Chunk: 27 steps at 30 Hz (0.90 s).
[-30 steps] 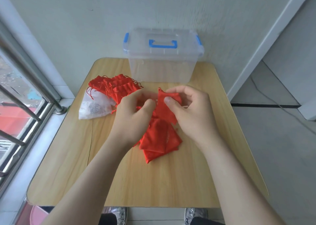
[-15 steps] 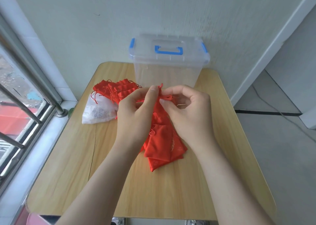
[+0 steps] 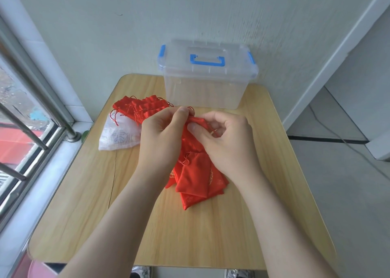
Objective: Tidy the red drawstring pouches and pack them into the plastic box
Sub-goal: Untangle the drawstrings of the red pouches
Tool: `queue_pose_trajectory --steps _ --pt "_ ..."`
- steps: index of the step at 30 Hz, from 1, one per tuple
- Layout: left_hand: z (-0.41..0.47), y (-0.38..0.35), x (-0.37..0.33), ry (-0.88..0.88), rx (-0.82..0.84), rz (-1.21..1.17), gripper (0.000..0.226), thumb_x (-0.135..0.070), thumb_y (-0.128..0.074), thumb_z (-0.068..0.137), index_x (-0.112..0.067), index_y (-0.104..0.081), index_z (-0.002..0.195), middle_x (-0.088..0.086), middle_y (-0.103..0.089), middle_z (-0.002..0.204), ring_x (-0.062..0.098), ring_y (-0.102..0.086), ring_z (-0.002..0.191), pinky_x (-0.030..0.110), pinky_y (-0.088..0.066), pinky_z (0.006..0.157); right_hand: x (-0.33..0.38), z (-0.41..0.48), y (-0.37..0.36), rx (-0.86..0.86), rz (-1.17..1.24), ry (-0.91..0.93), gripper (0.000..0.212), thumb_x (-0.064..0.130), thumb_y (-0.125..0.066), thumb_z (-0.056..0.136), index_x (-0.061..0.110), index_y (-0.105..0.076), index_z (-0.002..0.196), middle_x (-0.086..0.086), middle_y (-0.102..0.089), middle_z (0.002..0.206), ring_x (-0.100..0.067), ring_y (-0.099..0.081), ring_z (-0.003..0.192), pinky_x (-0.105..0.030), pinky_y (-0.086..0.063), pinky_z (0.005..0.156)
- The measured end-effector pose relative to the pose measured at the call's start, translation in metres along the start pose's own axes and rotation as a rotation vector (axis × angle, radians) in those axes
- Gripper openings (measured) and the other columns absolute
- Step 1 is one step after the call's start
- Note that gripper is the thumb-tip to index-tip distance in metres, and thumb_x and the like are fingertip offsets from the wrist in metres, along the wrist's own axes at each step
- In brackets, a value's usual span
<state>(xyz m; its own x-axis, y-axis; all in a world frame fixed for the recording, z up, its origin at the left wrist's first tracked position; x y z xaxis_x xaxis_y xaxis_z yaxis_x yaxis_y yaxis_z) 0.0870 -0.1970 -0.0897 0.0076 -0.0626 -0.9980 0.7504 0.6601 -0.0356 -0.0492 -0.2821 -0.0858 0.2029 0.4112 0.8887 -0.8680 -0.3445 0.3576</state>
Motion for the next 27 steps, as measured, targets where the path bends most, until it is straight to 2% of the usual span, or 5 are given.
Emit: queue_pose_trajectory --steps 5,9,16,21,27 --pt "0.002 0.003 0.006 0.057 -0.058 -0.053 0.025 -0.018 -0.055 0.106 -0.011 -0.077 0.098 0.005 -0.077 0.091 0.009 -0.064 0.079 0.026 -0.052 0.073 0.001 0.0 0.0 0.041 -0.047 0.023 0.017 0.039 -0.085 0.091 0.025 -0.084 0.1 0.013 -0.074 0.075 -0.002 -0.062 0.062 -0.025 -0.049 0.061" --pt "0.005 0.008 0.011 0.131 -0.09 -0.182 0.02 -0.026 -0.06 0.106 -0.017 -0.075 0.096 -0.003 -0.064 0.082 0.012 -0.056 0.077 0.029 -0.048 0.074 0.002 0.0 -0.005 0.135 0.03 -0.01 0.021 0.044 -0.07 0.101 0.025 -0.079 0.102 -0.011 -0.073 0.078 -0.033 -0.068 0.073 -0.052 -0.058 0.068" --pt "0.006 0.008 0.015 0.211 -0.086 -0.409 0.022 -0.021 -0.049 0.111 -0.019 -0.069 0.102 0.004 -0.078 0.105 0.02 -0.065 0.092 0.036 -0.051 0.084 -0.011 -0.002 -0.004 0.232 0.088 -0.2 0.025 0.013 -0.054 0.108 0.023 -0.077 0.109 0.017 -0.061 0.066 0.002 -0.053 0.059 -0.019 -0.041 0.063" --pt "0.007 0.008 0.019 0.257 -0.131 -0.47 0.031 -0.03 -0.049 0.112 -0.021 -0.062 0.085 0.003 -0.076 0.092 0.017 -0.066 0.081 0.033 -0.052 0.079 -0.015 -0.003 0.015 0.068 0.107 -0.274 0.018 0.014 -0.063 0.105 0.018 -0.079 0.098 0.004 -0.07 0.061 -0.012 -0.065 0.055 -0.029 -0.052 0.06" --pt "0.009 0.014 0.019 0.226 -0.184 -0.525 0.032 -0.023 -0.039 0.116 -0.017 -0.065 0.098 -0.002 -0.07 0.077 0.019 -0.066 0.087 0.03 -0.053 0.081 -0.017 -0.007 0.025 -0.013 0.156 -0.343 0.015 0.025 -0.072 0.102 0.01 -0.074 0.098 -0.009 -0.078 0.071 -0.027 -0.078 0.064 -0.038 -0.061 0.06"
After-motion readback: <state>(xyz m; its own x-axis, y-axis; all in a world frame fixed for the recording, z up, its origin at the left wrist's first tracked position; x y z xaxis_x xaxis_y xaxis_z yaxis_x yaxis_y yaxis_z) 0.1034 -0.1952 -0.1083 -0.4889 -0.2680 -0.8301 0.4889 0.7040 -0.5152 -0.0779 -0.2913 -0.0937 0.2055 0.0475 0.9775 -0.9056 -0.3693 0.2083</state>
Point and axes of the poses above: each hand's wrist, its own z-axis towards the middle knuckle, its own y-axis out of the back of the hand, x = y × z, the point moved 8 cm from there along z, towards the middle knuckle
